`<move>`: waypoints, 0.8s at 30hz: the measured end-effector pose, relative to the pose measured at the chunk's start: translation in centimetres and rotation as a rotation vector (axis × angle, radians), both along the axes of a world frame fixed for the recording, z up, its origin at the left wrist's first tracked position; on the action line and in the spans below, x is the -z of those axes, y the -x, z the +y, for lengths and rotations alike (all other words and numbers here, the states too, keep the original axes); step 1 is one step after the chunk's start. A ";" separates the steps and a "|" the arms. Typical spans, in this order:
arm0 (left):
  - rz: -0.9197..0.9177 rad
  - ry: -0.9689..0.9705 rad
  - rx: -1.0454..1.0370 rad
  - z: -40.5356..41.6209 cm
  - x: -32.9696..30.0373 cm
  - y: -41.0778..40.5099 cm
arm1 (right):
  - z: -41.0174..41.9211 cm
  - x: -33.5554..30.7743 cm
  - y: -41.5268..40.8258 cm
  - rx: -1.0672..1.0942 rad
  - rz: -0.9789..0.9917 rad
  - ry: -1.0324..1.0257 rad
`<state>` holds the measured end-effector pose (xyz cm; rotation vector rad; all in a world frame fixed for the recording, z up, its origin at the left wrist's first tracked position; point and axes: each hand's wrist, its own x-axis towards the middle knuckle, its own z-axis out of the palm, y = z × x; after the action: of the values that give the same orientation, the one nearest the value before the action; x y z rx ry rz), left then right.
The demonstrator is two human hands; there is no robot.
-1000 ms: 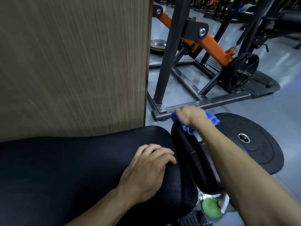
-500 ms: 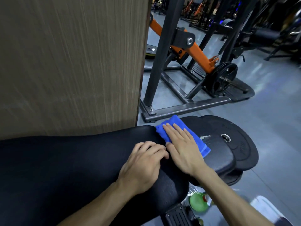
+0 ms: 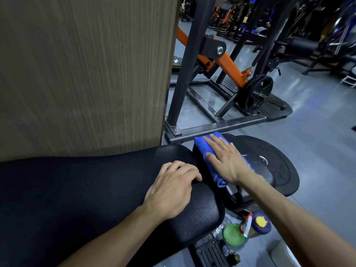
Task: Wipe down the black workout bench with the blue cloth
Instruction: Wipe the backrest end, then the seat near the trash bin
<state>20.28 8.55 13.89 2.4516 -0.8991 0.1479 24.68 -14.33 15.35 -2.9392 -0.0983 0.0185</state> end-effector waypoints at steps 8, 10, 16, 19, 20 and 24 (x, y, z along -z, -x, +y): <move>0.006 -0.079 -0.043 -0.6 -0.1 0.3 | -6.5 -0.2 -5.8 0.293 -0.034 -0.073; -0.020 -0.099 -0.059 -0.9 -0.1 0.3 | -7.6 -1.1 -6.7 0.370 0.064 -0.122; -0.020 -0.114 -0.071 -1.1 0.0 0.4 | -6.5 -2.5 -11.7 0.356 0.256 -0.186; -0.018 -0.109 -0.073 -1.1 -0.2 0.4 | -2.3 -3.0 -12.8 0.193 0.316 -0.073; -0.017 -0.118 -0.069 -1.2 -0.2 0.4 | -0.6 -2.6 -12.9 0.125 0.311 -0.050; -0.012 -0.161 -0.064 -1.1 -0.7 0.7 | 4.9 -0.9 -11.3 -0.046 0.211 0.062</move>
<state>19.63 7.49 14.60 2.6322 -0.8688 0.1161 36.01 -9.40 16.23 -2.9742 -0.1350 0.3435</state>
